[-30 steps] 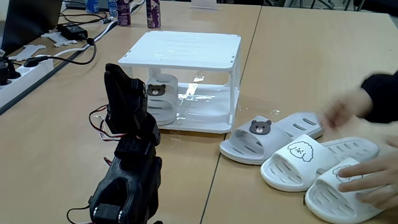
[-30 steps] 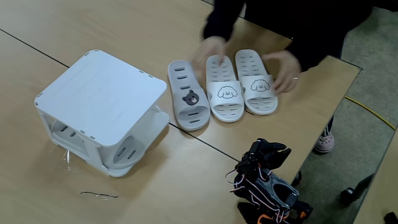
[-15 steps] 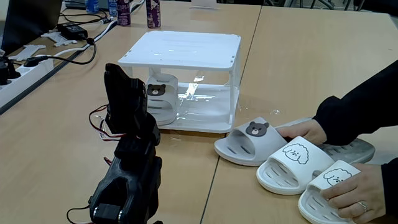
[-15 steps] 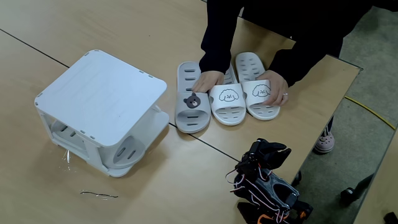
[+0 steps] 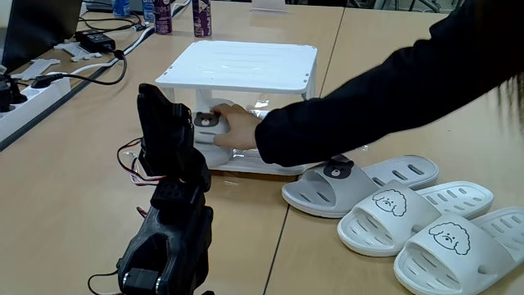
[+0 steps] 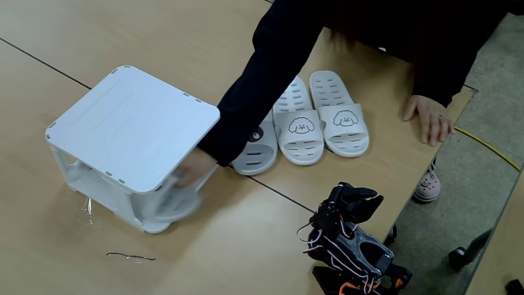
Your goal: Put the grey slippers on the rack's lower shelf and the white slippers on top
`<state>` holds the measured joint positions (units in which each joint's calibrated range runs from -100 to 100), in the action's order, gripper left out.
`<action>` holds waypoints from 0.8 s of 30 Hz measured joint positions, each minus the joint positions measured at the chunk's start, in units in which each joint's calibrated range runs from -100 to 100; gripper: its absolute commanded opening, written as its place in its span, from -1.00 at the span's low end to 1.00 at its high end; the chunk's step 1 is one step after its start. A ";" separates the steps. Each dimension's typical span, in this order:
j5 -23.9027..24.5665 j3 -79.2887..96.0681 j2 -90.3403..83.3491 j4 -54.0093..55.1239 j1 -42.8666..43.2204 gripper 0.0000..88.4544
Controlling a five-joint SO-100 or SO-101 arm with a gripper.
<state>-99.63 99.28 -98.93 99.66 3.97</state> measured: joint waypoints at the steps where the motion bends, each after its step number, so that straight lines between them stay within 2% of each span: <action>1: 0.00 0.00 0.00 0.00 0.00 -0.95; 4: 0.00 0.00 0.00 0.00 1.80 -0.95; 8: 0.00 0.00 0.00 0.00 8.39 -0.95; 19: 0.00 0.00 0.00 0.00 9.06 -0.95; 24: 0.00 0.00 0.00 0.00 -1.95 -0.95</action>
<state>-99.63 99.28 -98.93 99.66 2.02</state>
